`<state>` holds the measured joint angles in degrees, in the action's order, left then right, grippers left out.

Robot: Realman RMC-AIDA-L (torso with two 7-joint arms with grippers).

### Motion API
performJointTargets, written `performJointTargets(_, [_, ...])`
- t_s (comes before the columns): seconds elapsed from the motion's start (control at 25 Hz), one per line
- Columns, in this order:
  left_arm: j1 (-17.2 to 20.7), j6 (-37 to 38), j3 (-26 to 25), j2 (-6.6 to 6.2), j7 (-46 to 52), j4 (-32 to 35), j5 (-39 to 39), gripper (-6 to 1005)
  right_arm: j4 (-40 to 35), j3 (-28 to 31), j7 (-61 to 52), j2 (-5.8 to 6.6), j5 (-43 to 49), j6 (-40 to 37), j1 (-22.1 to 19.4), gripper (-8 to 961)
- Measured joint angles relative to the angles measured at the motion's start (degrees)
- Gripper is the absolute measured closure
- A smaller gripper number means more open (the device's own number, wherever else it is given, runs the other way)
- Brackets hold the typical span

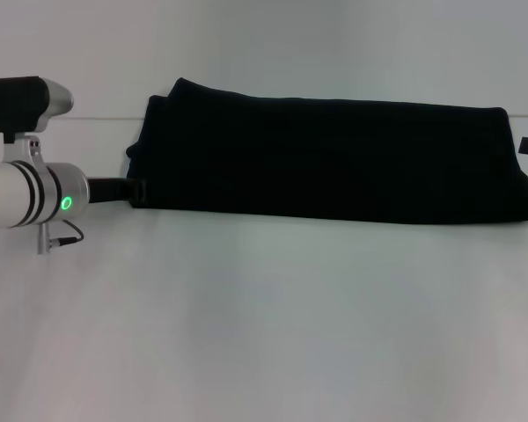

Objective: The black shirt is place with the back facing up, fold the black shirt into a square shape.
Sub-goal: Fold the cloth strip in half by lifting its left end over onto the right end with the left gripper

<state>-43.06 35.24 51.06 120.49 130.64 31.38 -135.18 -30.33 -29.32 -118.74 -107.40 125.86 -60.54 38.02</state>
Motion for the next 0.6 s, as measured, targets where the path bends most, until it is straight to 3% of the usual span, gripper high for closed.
performJointTargets(0.16, [0.0, -0.6, -0.3, -0.35, 0.0, 0.0, -0.1, 629, 0.0, 0.0, 0.0, 0.0, 0.0, 0.0, -0.1, 246])
performJointTargets(0.36, [0.0, -0.7, -0.6, -0.42, 0.0, -0.1, -1.4, 856, 0.0, 0.2, 0.0, 0.0, 0.0, 0.0, -0.2, 249])
performJointTargets(0.6, [0.0, -0.8, -0.5, -0.43, 0.0, 0.0, -2.8, 936, 0.1, 0.1, 0.0, -0.01, 0.0, 0.0, -0.2, 256])
